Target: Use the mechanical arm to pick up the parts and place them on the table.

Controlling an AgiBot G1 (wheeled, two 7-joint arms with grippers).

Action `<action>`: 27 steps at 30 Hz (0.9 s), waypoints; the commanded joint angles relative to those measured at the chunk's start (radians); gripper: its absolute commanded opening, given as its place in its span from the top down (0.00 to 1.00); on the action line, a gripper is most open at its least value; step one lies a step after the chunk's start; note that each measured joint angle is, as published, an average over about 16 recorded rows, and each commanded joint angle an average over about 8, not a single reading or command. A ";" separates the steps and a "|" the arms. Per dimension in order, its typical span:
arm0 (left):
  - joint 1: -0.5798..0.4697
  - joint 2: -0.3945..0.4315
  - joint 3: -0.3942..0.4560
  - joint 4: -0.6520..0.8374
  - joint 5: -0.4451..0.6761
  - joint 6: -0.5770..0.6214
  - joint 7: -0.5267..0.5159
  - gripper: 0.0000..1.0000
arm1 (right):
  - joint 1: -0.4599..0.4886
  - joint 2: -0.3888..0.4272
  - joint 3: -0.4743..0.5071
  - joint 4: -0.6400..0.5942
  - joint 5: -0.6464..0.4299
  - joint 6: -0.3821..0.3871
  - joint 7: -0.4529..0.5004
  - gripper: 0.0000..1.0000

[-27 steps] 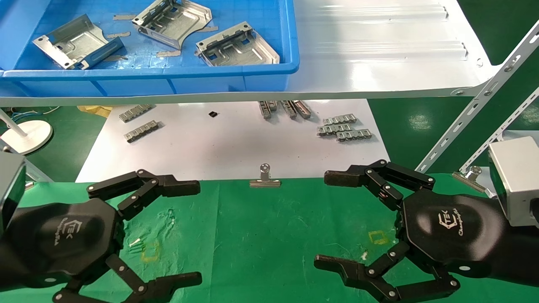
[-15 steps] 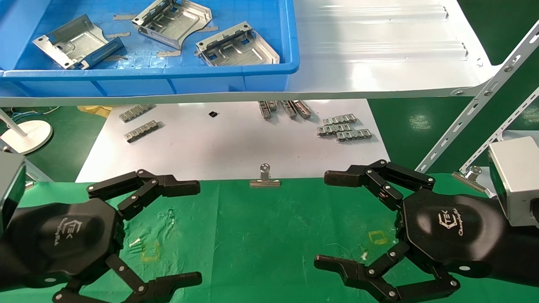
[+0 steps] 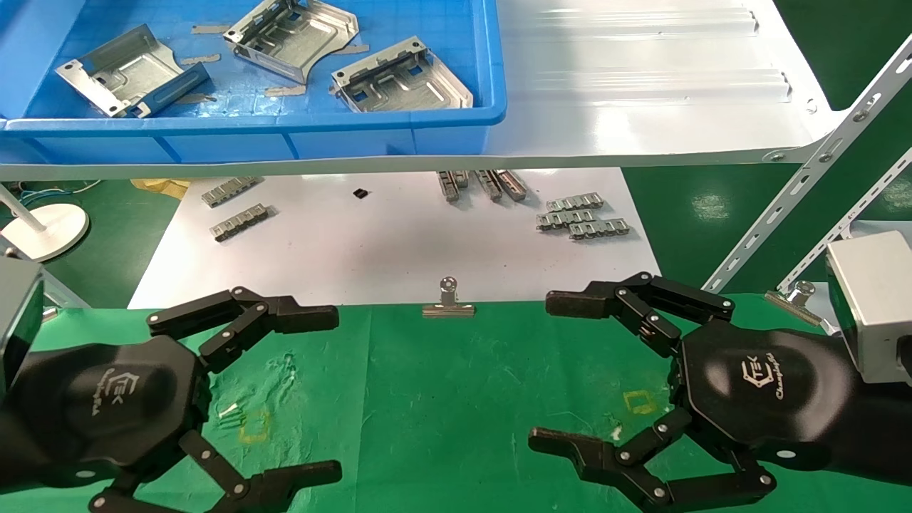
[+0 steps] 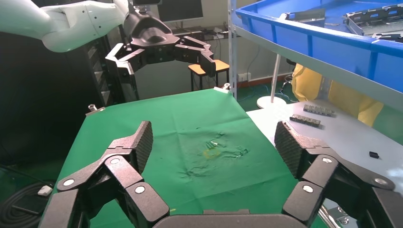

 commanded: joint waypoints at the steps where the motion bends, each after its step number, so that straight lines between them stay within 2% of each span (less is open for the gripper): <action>1: 0.000 0.000 0.000 0.000 0.000 0.000 0.000 0.00 | 0.000 0.000 0.000 0.000 0.000 0.000 0.000 1.00; 27: 0.000 0.000 0.000 -0.001 0.000 0.000 0.001 0.00 | 0.000 0.000 0.000 0.000 0.000 0.000 0.000 1.00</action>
